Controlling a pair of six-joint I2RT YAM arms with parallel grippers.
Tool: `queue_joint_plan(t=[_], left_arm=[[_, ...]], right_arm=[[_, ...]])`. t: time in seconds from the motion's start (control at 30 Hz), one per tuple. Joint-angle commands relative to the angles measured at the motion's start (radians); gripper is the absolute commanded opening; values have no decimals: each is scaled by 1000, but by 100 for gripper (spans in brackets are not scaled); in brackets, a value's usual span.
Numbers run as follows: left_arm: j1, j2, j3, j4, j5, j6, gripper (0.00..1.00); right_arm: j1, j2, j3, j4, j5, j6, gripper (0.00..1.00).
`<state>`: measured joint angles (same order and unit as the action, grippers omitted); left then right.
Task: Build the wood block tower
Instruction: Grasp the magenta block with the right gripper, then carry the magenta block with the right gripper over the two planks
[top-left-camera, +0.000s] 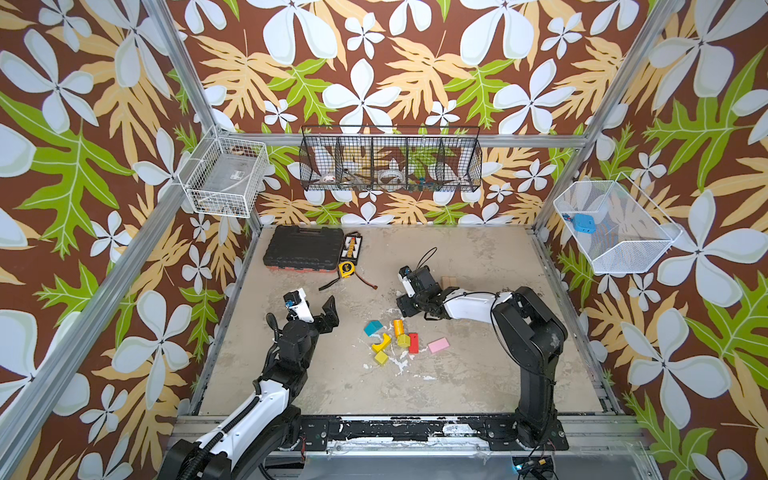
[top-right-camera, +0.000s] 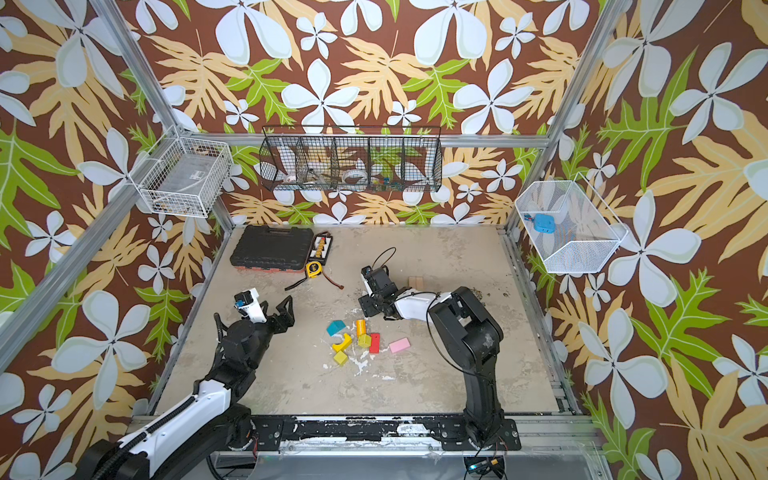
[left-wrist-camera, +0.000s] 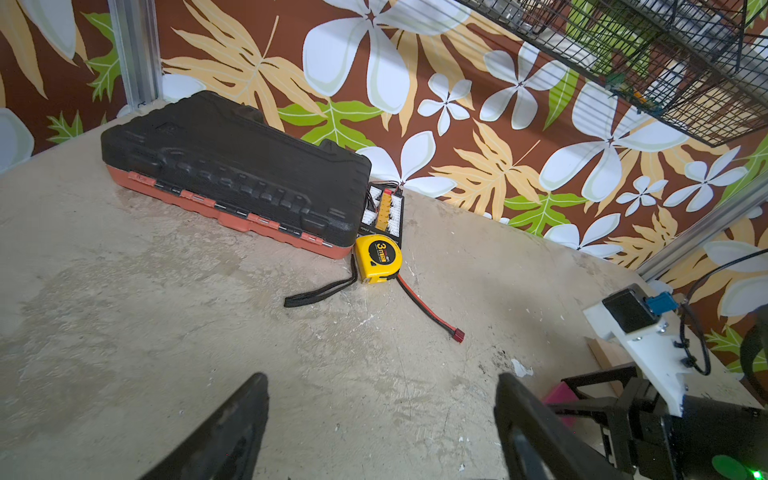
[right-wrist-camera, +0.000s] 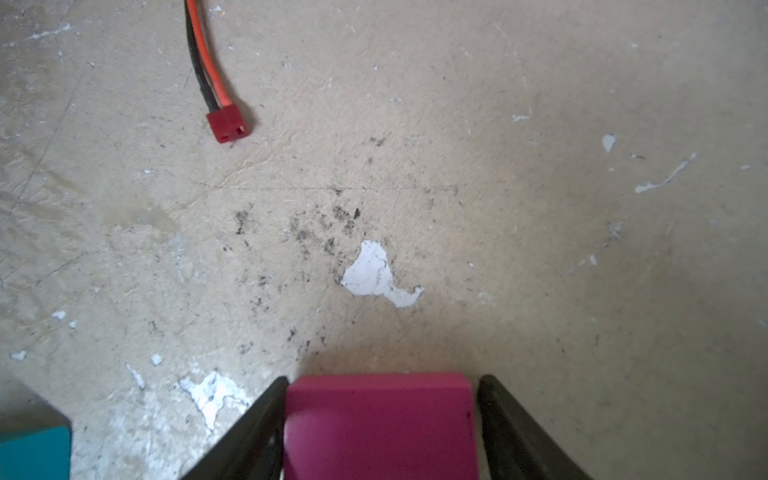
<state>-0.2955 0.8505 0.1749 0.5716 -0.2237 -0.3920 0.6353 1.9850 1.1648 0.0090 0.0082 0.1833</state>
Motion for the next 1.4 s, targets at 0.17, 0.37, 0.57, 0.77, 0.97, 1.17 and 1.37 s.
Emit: queue_joint_plan(t=[0.17, 0.37, 0.57, 0.77, 0.97, 1.17, 1.37], left_arm=[[1, -14, 0, 7, -17, -2, 86], [0, -24, -6, 14, -3, 1, 85], [2, -22, -7, 18, 26, 3, 85], [1, 4, 6, 17, 4, 0, 85], [1, 21, 18, 5, 2, -3, 83], [1, 22, 16, 8, 34, 5, 82], [1, -10, -8, 49, 118, 25, 85]], right_arm=[[3, 0, -1, -30, -13, 21, 61], [3, -27, -5, -50, 36, 42, 50], [3, -109, -53, -12, 23, 83, 43], [-13, -217, -67, -17, 89, 138, 38], [-57, -319, -87, -29, 128, 204, 33], [-147, -384, -92, -112, 179, 216, 33], [-233, -402, -127, -116, 170, 220, 31]])
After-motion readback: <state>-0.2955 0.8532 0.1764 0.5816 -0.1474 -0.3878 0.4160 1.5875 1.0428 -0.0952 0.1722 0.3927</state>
